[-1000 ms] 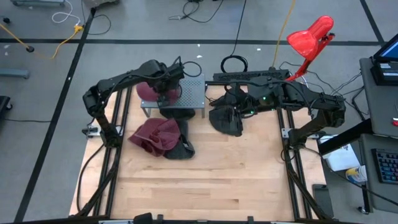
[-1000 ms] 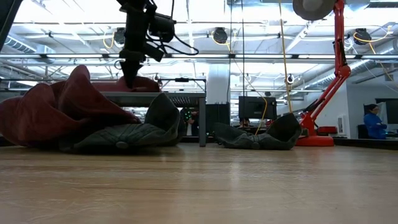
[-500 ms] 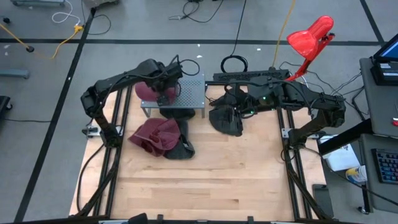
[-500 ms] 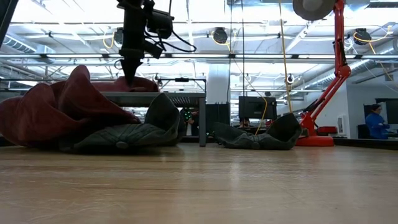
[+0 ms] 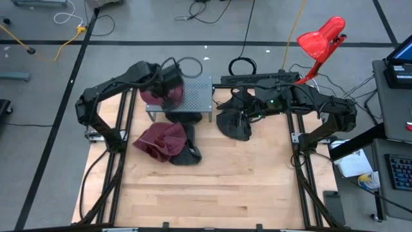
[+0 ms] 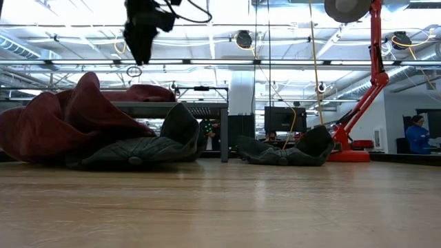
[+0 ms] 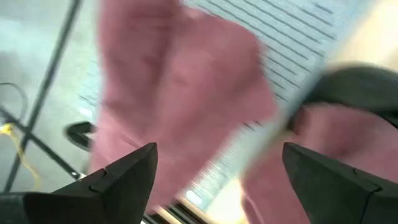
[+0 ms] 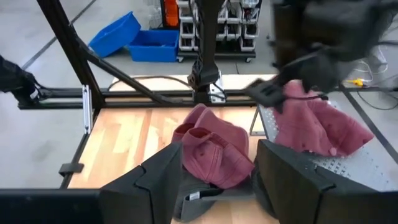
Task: Pick & Place hat
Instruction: Stack the right red cap on top of the red cap on the shelf
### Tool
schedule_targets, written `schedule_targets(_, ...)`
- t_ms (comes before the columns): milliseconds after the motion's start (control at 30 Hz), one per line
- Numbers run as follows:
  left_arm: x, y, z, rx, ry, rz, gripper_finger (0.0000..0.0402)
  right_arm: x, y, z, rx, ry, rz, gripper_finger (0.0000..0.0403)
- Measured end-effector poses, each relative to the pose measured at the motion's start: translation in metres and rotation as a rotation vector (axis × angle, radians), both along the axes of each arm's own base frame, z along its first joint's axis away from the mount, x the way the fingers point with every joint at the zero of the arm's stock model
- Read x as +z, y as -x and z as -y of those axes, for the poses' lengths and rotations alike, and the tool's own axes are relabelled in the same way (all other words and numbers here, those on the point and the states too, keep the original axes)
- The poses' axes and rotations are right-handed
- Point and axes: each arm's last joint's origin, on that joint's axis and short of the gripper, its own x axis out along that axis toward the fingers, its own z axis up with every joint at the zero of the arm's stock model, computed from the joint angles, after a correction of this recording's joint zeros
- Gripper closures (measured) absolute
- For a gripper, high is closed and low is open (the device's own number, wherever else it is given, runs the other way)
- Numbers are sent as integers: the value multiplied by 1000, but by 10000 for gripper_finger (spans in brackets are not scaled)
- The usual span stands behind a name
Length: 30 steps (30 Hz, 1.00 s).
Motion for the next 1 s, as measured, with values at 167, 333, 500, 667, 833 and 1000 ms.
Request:
schedule_targets(167, 4, -5, 42, -94, 72, 5, 68, 1, -5, -2, 8, -5, 32, 202)
schedule_targets(333, 8, -10, 80, -195, 94, 35, 79, 3, -6, -6, 18, -21, 55, 202)
schedule_targets(500, 6, -14, 105, -240, 136, 50, 89, 1, -8, -11, 22, -45, 46, 202)
schedule_targets(667, -22, -14, 122, -227, 186, -49, 90, -2, -12, -17, 39, -45, 35, 202)
schedule_targets(833, -53, -9, 132, -228, 271, -169, 83, -4, -13, -20, 54, -27, 26, 202)
schedule_targets(1000, -80, -2, 138, -236, 307, -281, 94, -5, -13, -20, 50, -37, 11, 202)
